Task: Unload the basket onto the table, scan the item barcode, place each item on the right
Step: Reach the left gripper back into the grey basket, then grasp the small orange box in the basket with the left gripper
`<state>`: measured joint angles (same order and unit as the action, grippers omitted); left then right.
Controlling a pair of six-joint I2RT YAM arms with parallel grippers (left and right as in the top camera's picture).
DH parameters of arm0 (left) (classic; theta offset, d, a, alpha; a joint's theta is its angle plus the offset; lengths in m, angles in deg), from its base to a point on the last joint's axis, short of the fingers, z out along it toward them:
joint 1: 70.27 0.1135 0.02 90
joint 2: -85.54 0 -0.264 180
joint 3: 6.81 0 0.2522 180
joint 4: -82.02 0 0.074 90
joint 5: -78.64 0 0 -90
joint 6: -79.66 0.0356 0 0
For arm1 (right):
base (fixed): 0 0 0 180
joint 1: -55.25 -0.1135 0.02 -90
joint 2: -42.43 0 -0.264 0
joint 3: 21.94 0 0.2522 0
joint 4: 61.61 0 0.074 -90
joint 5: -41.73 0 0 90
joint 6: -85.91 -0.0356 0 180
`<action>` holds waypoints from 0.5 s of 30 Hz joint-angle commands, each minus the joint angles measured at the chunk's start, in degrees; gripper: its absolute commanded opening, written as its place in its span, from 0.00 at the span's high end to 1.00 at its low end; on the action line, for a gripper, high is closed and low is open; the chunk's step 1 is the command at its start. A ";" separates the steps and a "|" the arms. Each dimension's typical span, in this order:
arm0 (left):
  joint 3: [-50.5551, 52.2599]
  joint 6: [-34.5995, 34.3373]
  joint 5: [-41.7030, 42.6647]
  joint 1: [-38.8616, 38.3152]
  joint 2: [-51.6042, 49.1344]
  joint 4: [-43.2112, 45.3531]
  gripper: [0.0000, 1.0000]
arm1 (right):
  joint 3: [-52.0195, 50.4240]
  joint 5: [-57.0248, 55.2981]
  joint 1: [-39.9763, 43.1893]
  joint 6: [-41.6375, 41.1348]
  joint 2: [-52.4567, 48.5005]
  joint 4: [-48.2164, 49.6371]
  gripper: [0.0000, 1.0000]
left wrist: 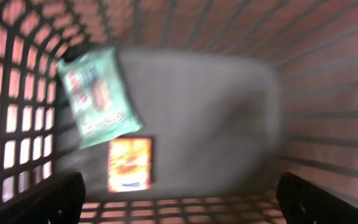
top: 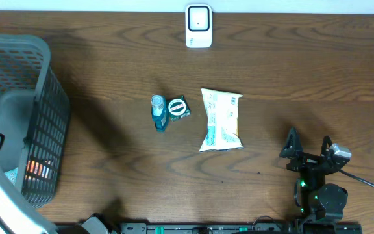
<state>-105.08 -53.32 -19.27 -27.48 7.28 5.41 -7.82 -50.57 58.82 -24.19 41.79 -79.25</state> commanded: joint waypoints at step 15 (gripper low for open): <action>17.73 7.65 11.82 9.27 -20.04 8.15 0.02 | -0.04 -0.11 -0.24 0.87 0.26 -0.22 0.01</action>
<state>-88.18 -47.33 -8.66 -18.26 -10.43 13.28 -7.82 -50.57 58.82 -24.17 41.79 -79.25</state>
